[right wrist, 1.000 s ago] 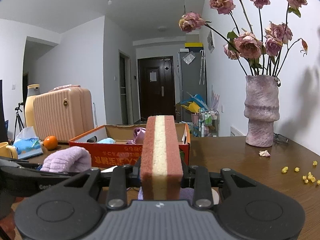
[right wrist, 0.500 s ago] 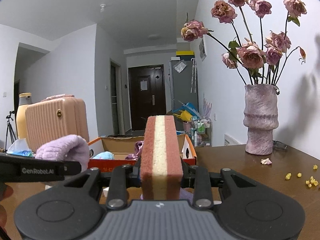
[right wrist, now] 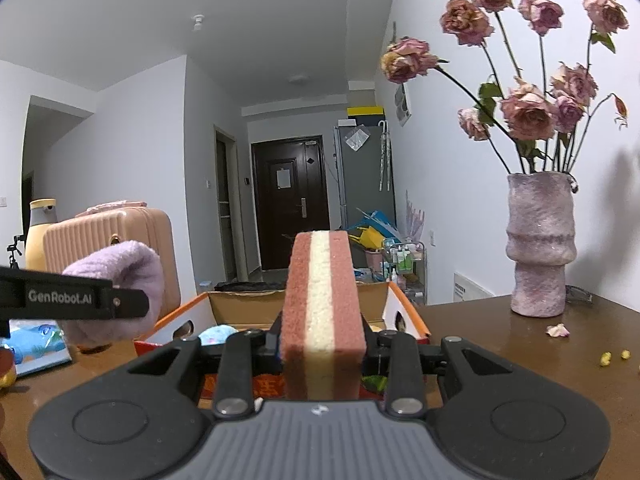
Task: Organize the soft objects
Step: 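Carry the sponge and lavender roll with both grippers toward the box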
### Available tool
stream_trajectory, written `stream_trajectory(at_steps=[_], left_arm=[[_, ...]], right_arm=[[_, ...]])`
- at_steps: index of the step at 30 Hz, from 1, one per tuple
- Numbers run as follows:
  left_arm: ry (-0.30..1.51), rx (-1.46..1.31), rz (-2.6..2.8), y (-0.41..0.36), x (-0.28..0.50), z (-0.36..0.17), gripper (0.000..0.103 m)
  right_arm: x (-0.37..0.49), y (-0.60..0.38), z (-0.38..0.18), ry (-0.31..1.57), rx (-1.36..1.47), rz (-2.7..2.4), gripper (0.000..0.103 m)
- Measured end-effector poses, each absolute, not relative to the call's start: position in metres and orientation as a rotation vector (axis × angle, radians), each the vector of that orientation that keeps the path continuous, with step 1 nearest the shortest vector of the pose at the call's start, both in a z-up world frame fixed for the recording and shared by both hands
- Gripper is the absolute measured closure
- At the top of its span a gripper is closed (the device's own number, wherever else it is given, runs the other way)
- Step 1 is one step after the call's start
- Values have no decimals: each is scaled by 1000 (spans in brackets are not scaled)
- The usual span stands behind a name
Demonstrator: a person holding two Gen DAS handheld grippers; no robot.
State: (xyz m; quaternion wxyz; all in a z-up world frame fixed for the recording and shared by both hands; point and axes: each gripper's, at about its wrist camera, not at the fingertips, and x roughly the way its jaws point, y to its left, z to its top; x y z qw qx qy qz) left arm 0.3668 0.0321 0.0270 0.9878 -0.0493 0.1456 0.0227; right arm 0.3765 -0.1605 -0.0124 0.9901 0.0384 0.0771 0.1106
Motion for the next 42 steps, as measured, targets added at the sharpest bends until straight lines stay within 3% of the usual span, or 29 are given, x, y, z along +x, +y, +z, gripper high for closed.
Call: stream_trajectory(at_steps=[42], left_arm=[[320, -97, 39, 71, 512, 20, 57]], right_arm=[[530, -81, -15, 222, 40, 233, 73]])
